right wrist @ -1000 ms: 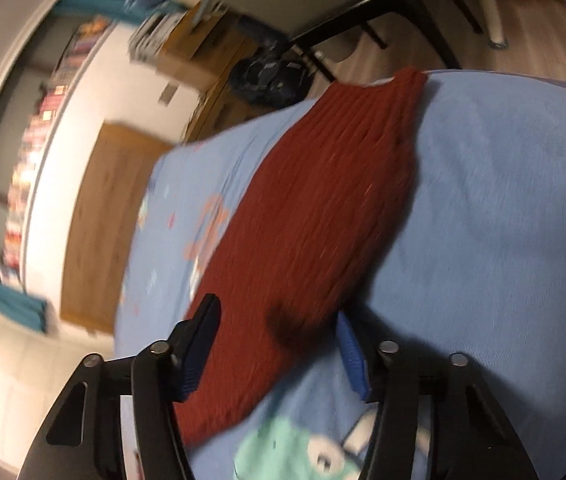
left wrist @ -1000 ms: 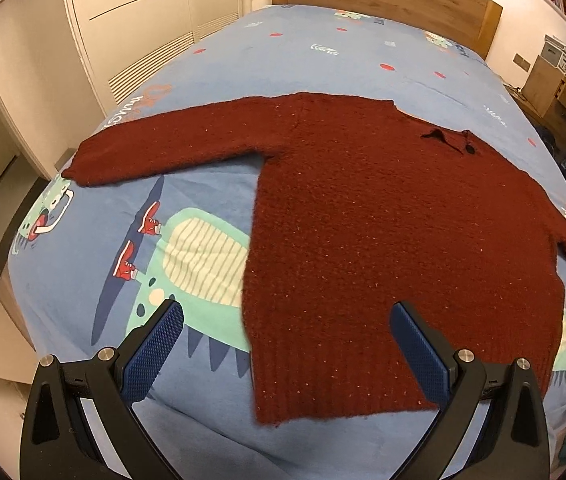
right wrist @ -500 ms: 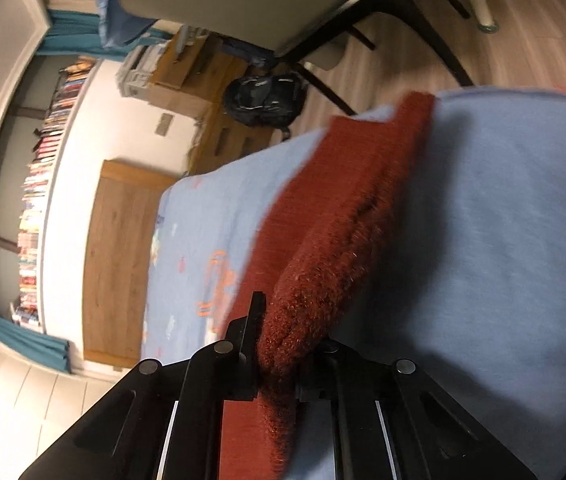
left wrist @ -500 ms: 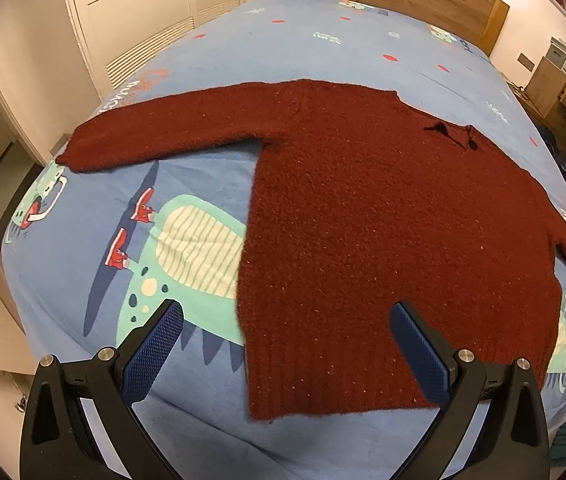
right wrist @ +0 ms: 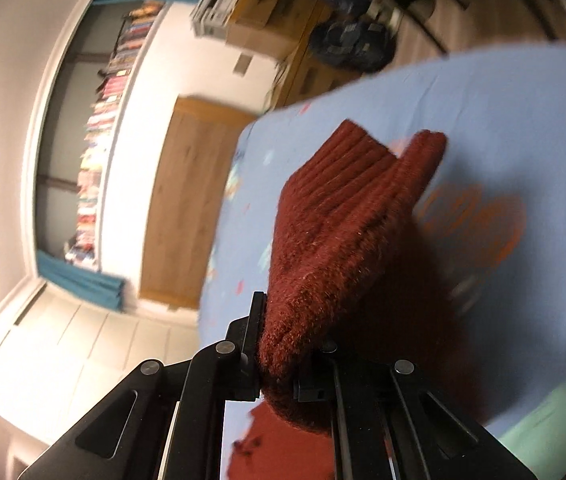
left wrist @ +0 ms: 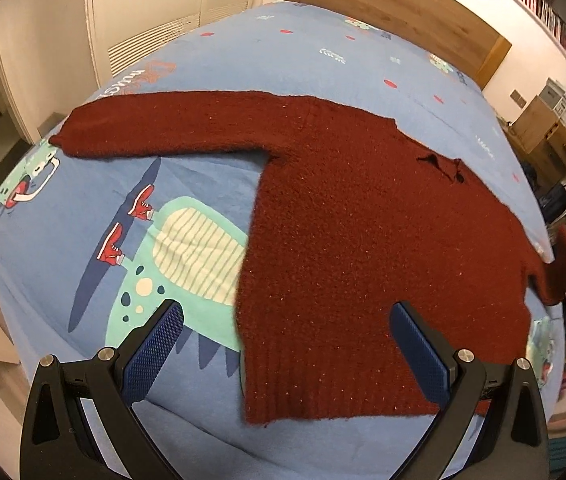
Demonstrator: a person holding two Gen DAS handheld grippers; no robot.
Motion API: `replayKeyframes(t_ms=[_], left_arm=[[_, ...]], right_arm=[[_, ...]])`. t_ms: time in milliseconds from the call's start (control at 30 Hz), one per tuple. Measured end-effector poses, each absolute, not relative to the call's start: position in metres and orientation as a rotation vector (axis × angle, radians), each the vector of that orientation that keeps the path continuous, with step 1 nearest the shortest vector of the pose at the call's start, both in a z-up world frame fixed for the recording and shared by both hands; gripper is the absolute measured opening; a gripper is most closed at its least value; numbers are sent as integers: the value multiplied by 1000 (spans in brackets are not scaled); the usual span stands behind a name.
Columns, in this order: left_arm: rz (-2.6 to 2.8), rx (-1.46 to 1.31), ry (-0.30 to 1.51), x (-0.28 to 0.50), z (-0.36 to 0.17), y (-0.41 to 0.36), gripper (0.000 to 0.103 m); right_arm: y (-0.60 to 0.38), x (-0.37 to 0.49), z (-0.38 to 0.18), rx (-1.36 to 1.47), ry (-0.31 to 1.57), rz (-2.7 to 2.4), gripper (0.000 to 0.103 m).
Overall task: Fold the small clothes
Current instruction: 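Carry the held sleeve across the sweater body with the right gripper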
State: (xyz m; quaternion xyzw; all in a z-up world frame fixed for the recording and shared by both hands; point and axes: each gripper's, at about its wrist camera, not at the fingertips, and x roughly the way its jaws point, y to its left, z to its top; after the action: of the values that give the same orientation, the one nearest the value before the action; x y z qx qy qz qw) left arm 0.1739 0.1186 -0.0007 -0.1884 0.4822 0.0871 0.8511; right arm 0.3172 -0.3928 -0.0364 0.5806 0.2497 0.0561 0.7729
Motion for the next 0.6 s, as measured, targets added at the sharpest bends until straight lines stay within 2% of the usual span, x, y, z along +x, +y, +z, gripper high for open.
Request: replayKeyframes(t_ms=[333,600], left_arm=[[154,-464,1027,151,-1,155,102],[173,-501,1019,132,-3,188,102]], right_arm=[[-225,376,-19,1224,716,374,9],[-124,401,0,1180,769,539,9]])
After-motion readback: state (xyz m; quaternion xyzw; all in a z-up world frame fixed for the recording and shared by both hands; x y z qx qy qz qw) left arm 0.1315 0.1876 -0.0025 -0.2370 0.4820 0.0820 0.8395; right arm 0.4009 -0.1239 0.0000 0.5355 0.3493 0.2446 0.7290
